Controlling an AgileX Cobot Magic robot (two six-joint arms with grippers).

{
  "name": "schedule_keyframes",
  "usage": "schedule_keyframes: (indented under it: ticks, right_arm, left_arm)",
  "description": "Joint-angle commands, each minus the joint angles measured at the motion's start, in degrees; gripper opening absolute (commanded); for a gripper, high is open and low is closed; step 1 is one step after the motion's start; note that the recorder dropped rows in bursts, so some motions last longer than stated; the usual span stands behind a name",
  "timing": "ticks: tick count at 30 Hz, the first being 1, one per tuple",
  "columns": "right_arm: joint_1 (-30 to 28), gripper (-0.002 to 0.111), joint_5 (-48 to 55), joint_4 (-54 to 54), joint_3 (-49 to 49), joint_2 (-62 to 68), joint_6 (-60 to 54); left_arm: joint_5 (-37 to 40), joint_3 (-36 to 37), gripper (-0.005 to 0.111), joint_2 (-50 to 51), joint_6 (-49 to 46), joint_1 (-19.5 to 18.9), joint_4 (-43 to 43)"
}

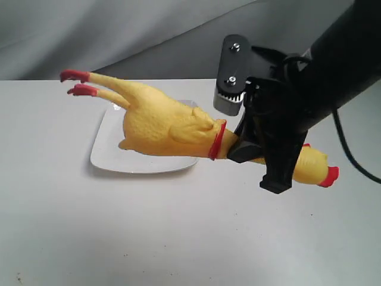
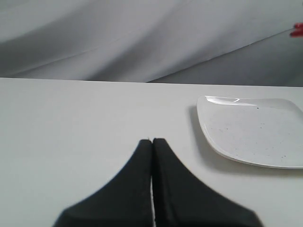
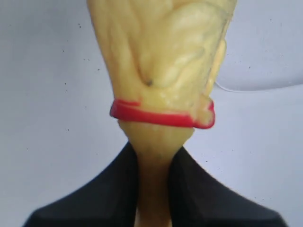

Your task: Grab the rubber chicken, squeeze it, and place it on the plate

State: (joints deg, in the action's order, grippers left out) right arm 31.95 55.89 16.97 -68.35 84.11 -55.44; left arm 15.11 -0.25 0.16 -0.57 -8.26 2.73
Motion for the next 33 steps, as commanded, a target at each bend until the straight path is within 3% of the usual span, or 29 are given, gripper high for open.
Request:
schedule_keyframes:
  ticks: [1, 11, 12, 17, 19, 21, 24, 27, 30, 33]
  right_arm:
    - [0.06, 0.0, 0.93, 4.6, -0.12, -3.92, 0.29]
    - [0.06, 0.0, 3.4, 13.73, -0.12, -4.29, 0.29]
    - [0.06, 0.0, 3.72, 14.08, -0.12, -4.29, 0.44]
    - [0.06, 0.0, 4.28, 14.48, -0.12, -4.29, 0.56]
    - [0.06, 0.0, 4.28, 14.48, -0.12, -4.29, 0.56]
    - [0.06, 0.0, 4.28, 14.48, -0.12, -4.29, 0.56]
    - [0.06, 0.0, 4.27, 14.79, -0.12, -4.29, 0.56]
    - [0.06, 0.0, 4.27, 14.79, -0.12, -4.29, 0.56]
    - [0.06, 0.0, 4.27, 14.93, -0.12, -4.29, 0.56]
    - [0.06, 0.0, 4.27, 15.18, -0.12, -4.29, 0.69]
  left_arm:
    - [0.15, 0.25, 0.0, -0.16, -0.02, -0.13, 0.57]
    - [-14.67, 0.25, 0.0, -0.16, -1.64, -0.13, -2.73]
    - [-18.8, 0.25, 0.0, -0.16, -1.64, -0.13, -2.73]
    - [-46.63, 0.25, 0.0, -0.16, 14.8, -0.13, -1.49]
    - [-51.74, 0.25, 0.0, -0.16, 26.73, -0.13, -6.37]
    - [-50.76, 0.25, 0.0, -0.16, 41.59, -0.13, -21.05]
    - [-52.67, 0.25, 0.002, 0.18, 63.9, -0.13, -52.0]
    - [-52.21, -2.32, 0.012, 4.14, 76.47, -0.13, -74.49]
    - [-57.78, -8.65, 0.031, 10.55, 86.33, -0.13, -86.83]
    - [-63.42, -17.57, 0.053, 17.95, 87.62, -0.13, -98.33]
